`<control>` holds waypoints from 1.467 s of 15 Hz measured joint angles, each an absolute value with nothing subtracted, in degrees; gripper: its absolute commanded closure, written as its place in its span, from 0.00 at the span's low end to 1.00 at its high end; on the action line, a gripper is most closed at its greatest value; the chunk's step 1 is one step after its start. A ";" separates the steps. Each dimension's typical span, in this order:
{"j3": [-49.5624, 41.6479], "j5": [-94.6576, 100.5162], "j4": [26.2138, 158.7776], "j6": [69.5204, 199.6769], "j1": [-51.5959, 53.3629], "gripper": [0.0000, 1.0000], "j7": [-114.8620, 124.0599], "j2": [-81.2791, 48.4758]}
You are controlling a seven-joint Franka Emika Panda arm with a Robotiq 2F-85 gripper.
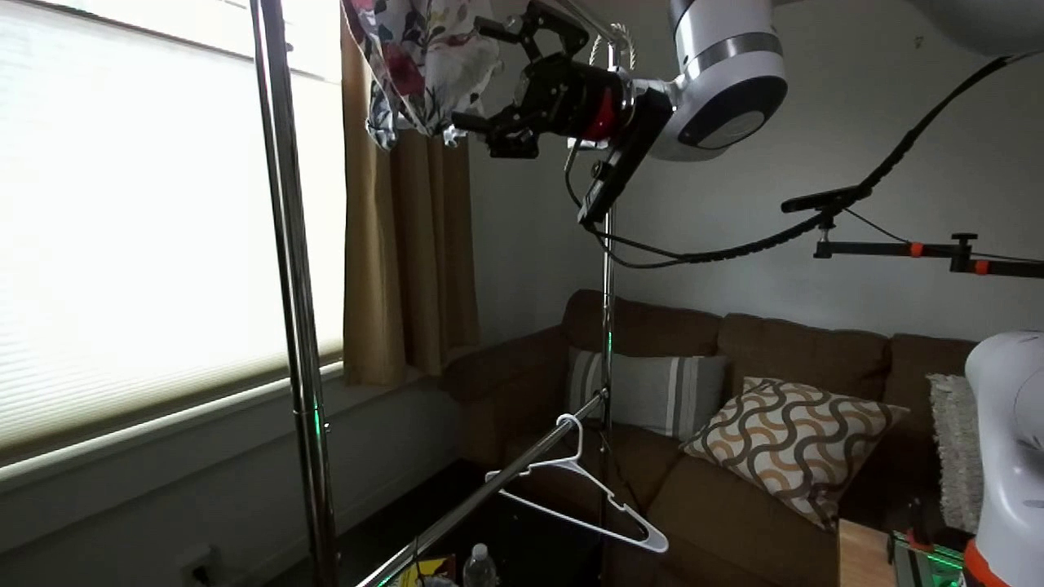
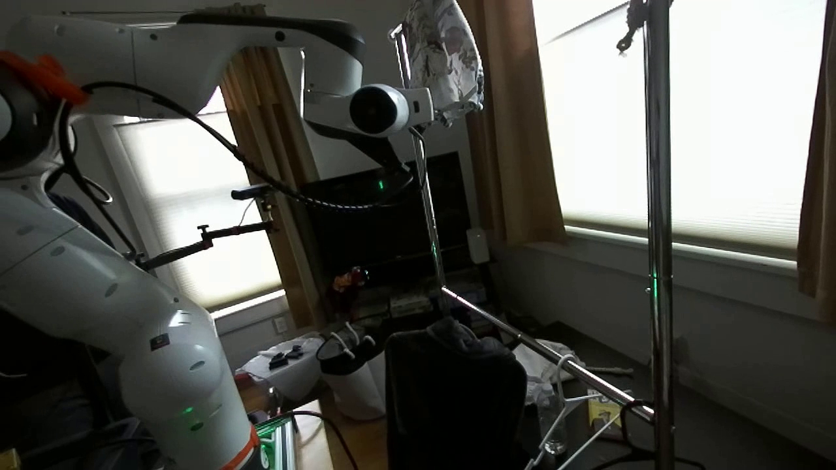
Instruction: Take the white cloth off of the top part of the clothing rack
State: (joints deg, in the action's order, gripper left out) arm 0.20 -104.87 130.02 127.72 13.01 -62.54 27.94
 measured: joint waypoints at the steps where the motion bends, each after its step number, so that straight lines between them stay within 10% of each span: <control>1: 1.64 -104.87 130.09 127.81 11.48 0.00 -62.52 27.94; 20: 13.39 -119.60 128.75 142.05 3.06 0.00 -79.67 28.99; 22: 13.69 -121.07 128.65 142.05 2.79 0.27 -81.06 28.94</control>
State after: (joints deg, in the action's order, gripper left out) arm 13.69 -121.07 128.65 142.05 2.79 -81.06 28.94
